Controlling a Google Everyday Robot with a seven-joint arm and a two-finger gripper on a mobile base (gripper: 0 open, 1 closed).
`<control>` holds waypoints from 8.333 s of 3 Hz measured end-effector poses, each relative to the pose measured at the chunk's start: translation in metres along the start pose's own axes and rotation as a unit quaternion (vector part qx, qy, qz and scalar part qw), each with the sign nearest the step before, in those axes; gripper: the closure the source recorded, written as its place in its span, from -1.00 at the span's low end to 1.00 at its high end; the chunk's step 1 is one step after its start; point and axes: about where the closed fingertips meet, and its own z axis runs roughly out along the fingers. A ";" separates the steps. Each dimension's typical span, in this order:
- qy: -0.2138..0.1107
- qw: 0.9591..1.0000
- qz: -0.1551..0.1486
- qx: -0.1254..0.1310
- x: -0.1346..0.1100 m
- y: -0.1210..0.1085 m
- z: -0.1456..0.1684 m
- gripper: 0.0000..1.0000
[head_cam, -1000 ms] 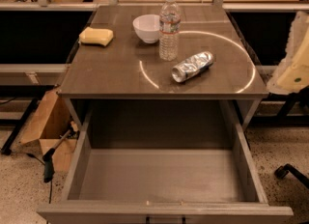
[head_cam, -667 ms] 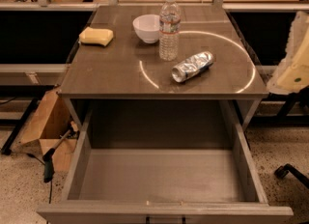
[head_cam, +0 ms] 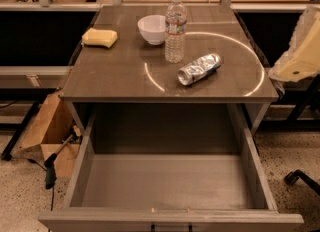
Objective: Place redbull can into top drawer
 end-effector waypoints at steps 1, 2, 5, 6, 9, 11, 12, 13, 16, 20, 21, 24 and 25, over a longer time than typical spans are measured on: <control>0.000 1.000 0.000 0.000 0.000 0.000 0.000 -0.28; 0.000 1.000 0.000 0.000 0.000 0.000 0.000 -0.53; -0.043 0.996 -0.081 0.005 -0.021 -0.019 0.009 -1.00; -0.052 0.993 -0.107 -0.001 -0.023 -0.024 0.025 -1.00; 0.028 0.989 -0.139 0.035 -0.027 -0.026 0.042 -1.00; 0.044 0.988 -0.145 0.043 -0.031 -0.049 0.031 -1.00; 0.054 0.988 -0.137 0.040 -0.017 -0.092 0.046 -1.00; 0.062 0.990 -0.127 0.020 -0.002 -0.123 0.072 -1.00; -0.057 0.983 -0.151 -0.086 -0.003 -0.125 0.168 -1.00; -0.082 0.964 -0.241 -0.079 -0.007 -0.153 0.220 -1.00; -0.086 0.959 -0.250 -0.103 0.001 -0.145 0.246 -1.00; -0.111 0.954 -0.219 -0.174 0.018 -0.103 0.299 -1.00; -0.120 0.952 -0.213 -0.182 0.015 -0.095 0.306 -1.00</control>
Offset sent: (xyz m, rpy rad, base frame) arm 0.0000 0.0000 0.0000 0.0000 0.0000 0.0000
